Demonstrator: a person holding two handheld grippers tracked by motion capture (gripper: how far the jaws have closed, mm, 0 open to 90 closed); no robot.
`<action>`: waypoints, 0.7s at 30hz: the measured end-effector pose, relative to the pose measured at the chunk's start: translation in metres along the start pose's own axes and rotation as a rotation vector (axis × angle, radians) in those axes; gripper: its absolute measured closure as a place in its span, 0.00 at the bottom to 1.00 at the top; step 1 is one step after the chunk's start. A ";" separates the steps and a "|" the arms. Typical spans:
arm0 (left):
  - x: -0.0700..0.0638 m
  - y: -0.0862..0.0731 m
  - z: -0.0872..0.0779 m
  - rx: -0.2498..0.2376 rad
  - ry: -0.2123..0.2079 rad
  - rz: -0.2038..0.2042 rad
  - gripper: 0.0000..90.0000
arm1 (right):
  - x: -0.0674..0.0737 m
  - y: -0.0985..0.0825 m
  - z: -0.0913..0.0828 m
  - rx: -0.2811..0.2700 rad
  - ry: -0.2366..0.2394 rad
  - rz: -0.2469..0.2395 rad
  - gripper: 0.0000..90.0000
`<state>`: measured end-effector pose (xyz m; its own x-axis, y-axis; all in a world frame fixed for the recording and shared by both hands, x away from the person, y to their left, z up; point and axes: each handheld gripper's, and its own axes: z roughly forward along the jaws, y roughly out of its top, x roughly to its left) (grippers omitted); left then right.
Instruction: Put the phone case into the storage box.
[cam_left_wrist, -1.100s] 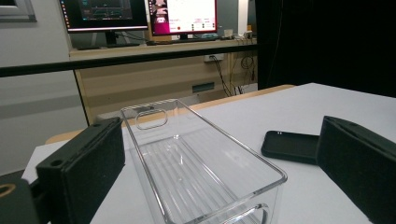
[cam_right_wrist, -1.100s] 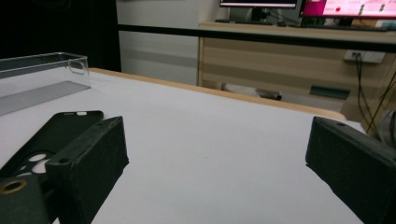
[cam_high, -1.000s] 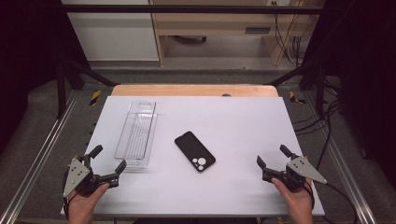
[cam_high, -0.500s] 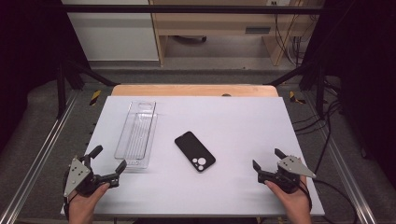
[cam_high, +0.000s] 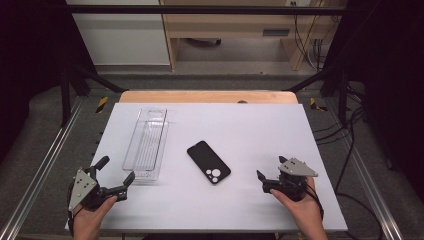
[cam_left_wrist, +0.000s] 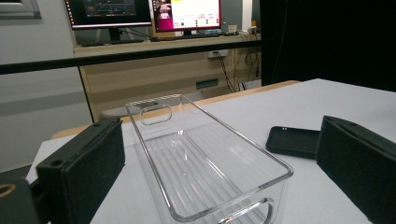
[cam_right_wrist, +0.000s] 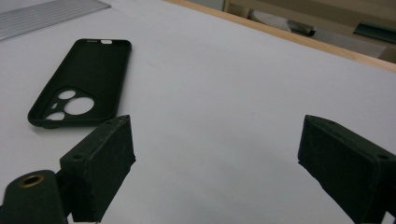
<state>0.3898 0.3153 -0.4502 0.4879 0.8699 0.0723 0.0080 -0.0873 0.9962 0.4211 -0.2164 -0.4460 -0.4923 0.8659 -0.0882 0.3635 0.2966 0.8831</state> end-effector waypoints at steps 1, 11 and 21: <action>0.000 0.000 0.000 -0.001 0.001 -0.001 0.01 | 0.001 0.003 0.002 0.007 0.005 -0.004 0.12; 0.000 0.000 0.000 -0.002 -0.004 -0.002 0.01 | 0.010 0.029 0.018 0.072 0.044 -0.051 0.12; 0.000 0.000 0.000 -0.003 -0.005 -0.005 0.01 | 0.018 0.050 0.043 0.192 0.077 -0.088 0.16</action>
<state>0.3897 0.3159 -0.4500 0.4923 0.8678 0.0668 0.0079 -0.0812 0.9967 0.4649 -0.1686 -0.4233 -0.5847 0.8025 -0.1193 0.4569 0.4472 0.7689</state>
